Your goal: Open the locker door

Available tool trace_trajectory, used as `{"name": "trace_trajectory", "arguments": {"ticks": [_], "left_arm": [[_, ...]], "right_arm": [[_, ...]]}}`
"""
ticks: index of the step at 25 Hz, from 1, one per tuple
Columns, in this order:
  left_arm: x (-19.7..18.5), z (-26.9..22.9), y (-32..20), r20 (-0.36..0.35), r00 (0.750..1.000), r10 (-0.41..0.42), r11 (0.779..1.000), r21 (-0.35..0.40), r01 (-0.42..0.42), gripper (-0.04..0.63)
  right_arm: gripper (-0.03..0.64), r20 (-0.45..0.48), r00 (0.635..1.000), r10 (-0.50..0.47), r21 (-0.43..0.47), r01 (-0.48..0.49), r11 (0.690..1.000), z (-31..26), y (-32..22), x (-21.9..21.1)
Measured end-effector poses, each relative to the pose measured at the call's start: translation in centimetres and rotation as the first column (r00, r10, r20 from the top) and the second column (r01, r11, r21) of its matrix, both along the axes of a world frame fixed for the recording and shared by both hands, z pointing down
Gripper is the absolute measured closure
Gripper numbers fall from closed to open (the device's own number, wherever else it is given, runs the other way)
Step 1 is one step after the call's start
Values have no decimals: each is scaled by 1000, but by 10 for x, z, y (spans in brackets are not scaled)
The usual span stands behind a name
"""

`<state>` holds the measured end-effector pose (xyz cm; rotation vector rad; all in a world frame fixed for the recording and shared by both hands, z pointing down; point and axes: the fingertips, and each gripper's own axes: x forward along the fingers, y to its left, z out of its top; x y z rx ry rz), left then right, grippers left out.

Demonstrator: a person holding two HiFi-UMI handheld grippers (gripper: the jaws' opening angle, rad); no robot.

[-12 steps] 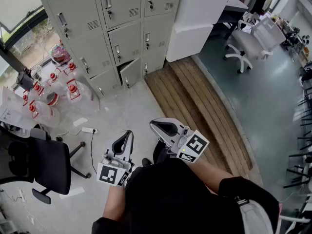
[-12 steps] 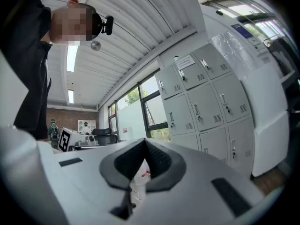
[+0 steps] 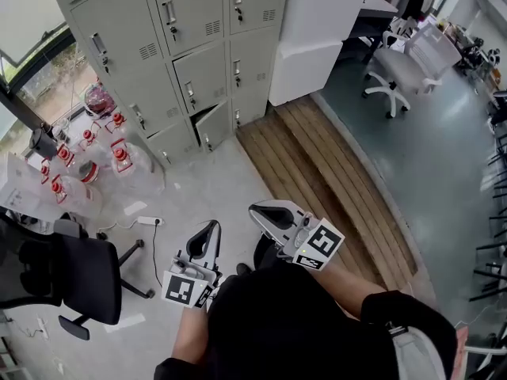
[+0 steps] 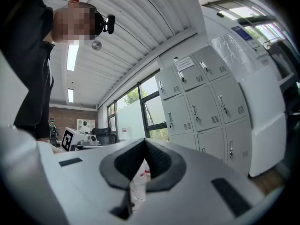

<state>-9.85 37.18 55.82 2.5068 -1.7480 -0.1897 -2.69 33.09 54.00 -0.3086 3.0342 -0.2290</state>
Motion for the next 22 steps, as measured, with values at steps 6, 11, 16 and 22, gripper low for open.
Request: {"name": "trace_trajectory", "arguments": {"ticks": [6,11,16,22], "left_arm": [[6,7,-7,-8,1000,25,1000,-14,-25,580],[15,8,-21,4,999,50,999,-17,-50,580],[29,10,-41,56,994,90,996,-31,-88,581],[33,18,-77,96,987,129,990,-74,-122,580]], "right_arm": [[607,-17,999,46,-35,-47,998,11,-8,13],[607,9,998,56,-49,-56,997,7,-19,24],[607,15,999,45,-56,-44,997,11,-36,27],[607,46,999,8,-44,-6,999,11,-70,20]]}}
